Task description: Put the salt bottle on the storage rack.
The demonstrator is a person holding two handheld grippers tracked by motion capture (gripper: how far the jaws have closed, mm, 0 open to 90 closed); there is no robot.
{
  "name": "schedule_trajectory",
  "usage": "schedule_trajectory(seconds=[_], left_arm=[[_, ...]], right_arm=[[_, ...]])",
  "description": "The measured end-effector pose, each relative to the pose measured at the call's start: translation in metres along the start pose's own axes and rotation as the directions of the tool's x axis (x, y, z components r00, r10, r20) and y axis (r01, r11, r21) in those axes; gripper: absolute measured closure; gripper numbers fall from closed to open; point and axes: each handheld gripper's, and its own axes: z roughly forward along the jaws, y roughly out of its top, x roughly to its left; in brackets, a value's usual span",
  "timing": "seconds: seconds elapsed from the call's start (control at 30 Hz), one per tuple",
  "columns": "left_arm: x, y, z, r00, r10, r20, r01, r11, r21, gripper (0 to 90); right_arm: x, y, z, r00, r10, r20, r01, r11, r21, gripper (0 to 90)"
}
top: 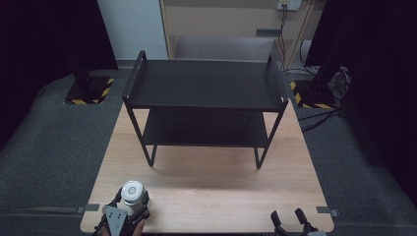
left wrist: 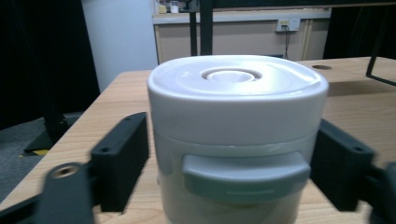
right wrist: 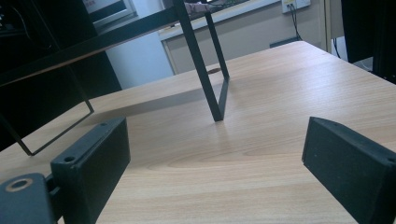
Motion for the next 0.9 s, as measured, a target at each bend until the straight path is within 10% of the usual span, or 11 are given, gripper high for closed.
schedule_trajectory(seconds=[0.5, 0.9], left_arm=[[-0.002, 0.015, -0.007, 0.9997, -0.017, 0.015, 0.016, 0.9993, 0.033, 30.1], [-0.02, 0.075, -0.015, 0.9961, -0.008, 0.088, 0.011, 0.9991, -0.041, 30.1]], right_arm=[[0.002, 0.001, 0.001, 1.0, -0.004, -0.006, 0.004, 1.0, -0.003, 7.5], [0.005, 0.004, 0.002, 0.9998, -0.011, -0.018, 0.011, 1.0, -0.016, 7.5]])
